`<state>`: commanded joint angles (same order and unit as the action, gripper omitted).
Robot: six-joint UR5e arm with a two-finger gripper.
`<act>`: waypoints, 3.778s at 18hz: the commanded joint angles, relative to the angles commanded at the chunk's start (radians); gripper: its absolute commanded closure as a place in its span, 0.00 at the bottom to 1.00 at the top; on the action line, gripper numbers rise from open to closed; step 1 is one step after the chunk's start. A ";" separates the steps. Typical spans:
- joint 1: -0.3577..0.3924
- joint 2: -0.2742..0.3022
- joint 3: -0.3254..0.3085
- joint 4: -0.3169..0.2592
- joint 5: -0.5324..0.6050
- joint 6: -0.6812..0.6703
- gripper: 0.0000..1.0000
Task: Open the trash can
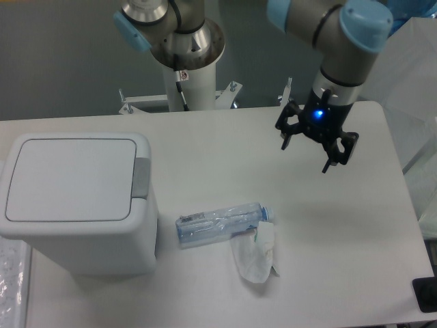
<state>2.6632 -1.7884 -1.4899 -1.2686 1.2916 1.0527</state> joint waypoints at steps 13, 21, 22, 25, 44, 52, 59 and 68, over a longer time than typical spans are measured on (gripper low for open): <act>-0.184 -0.031 0.142 0.000 -0.187 -0.509 0.00; -0.255 0.027 0.054 0.001 -0.199 -0.550 0.00; -0.258 0.040 0.048 0.003 -0.199 -0.542 0.00; -0.259 0.032 0.051 0.011 -0.190 -0.539 0.00; -0.261 0.026 0.002 0.028 -0.189 -0.550 0.00; -0.259 0.029 0.040 0.047 -0.190 -0.540 0.00; -0.218 -0.029 0.034 0.268 0.076 -0.372 0.00; -0.025 -0.163 0.065 0.255 0.135 -0.024 0.00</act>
<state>2.6382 -1.9511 -1.4250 -1.0139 1.4266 1.0287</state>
